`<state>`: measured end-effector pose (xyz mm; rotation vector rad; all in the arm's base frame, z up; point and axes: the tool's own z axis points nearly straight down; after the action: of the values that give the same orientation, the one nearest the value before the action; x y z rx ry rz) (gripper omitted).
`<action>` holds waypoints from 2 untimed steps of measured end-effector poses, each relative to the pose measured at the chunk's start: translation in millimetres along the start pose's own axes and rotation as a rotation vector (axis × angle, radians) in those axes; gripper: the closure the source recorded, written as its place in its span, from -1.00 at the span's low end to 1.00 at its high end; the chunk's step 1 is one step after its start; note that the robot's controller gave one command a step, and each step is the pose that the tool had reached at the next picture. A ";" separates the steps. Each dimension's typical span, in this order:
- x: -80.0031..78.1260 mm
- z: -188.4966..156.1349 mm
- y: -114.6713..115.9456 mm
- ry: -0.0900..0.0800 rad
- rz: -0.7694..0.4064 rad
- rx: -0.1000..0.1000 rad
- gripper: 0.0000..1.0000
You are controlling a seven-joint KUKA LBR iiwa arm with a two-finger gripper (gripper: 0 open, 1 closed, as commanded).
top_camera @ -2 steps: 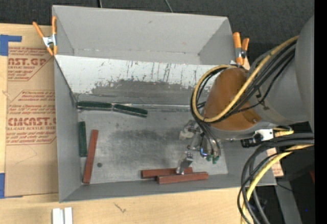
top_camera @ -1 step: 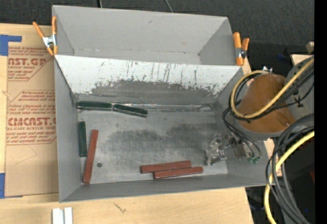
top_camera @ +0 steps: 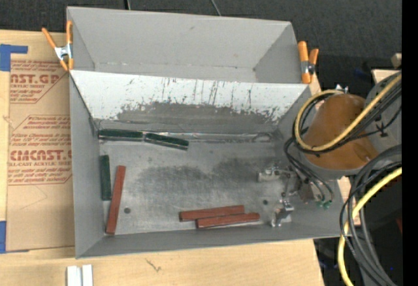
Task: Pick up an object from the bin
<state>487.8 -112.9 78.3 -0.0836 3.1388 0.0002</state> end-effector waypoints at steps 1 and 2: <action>0.0 -0.1 0.1 0.000 0.000 0.000 -1.00; -20.1 3.2 76.1 -0.018 -0.001 0.001 1.00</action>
Offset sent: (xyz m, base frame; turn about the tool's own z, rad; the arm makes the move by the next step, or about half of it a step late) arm 0.0102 0.0758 -0.0083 -0.0004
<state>503.8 -35.8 75.2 -0.0853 3.1211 -0.0002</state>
